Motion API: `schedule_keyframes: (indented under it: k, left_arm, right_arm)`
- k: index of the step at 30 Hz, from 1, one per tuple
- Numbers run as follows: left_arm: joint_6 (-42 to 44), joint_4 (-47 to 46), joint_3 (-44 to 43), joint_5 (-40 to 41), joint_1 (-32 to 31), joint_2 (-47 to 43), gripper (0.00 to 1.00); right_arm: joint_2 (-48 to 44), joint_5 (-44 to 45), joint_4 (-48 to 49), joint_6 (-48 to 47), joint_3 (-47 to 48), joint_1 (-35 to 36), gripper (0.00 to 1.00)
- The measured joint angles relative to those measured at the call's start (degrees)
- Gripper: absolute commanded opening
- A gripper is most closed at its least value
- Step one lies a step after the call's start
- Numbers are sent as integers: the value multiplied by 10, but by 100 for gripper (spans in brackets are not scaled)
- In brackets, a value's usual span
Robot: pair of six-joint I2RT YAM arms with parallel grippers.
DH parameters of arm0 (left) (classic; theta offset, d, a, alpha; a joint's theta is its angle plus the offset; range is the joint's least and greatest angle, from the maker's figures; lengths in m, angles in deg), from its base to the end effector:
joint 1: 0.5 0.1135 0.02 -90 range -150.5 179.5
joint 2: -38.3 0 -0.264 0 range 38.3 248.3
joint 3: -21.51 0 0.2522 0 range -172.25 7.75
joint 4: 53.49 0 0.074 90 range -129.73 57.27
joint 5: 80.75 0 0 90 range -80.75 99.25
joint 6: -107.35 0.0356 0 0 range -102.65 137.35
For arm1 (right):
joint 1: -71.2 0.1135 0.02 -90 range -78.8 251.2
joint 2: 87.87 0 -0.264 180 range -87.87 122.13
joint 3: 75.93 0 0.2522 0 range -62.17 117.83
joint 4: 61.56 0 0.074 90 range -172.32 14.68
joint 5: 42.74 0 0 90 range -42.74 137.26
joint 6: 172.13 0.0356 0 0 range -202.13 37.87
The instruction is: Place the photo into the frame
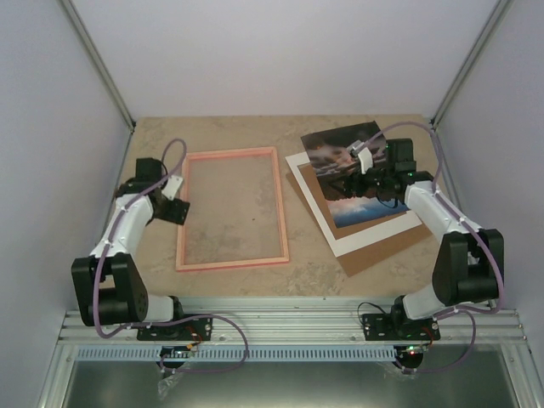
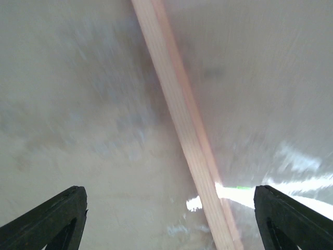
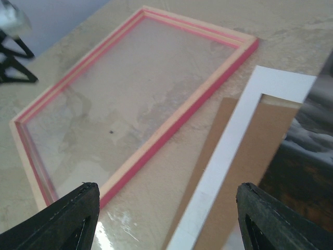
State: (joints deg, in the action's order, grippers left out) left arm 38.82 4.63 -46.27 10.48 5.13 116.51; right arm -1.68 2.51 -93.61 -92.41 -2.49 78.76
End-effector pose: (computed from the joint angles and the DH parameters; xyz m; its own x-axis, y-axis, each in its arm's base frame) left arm 0.2529 0.0257 0.2243 -0.9007 0.2789 -0.3330 0.2405 0.9586 0.1524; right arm 0.3128 0.0668 0.2513 -0.5822 -0.2051 -0.7867 -0.7038 0.6115 0.3615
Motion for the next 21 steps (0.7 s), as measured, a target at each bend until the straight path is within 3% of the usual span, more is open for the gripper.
schedule_keyframes:
  k: [5,12,15,21]
  left_arm:
    - [6,-8,-96,-57,-33,0,90]
    - [-50,-84,-175,-148,-201,66,85]
    - [-107,-129,-197,-195,-254,123,83]
    - [-291,-262,-233,-298,-276,244,78]
  right_arm:
    - [13,31,-64,-55,26,-57,73]
    - [38,65,-145,-117,63,-189,72]
    - [56,76,-159,-134,94,-209,72]
    - [82,87,-158,-140,99,-208,69]
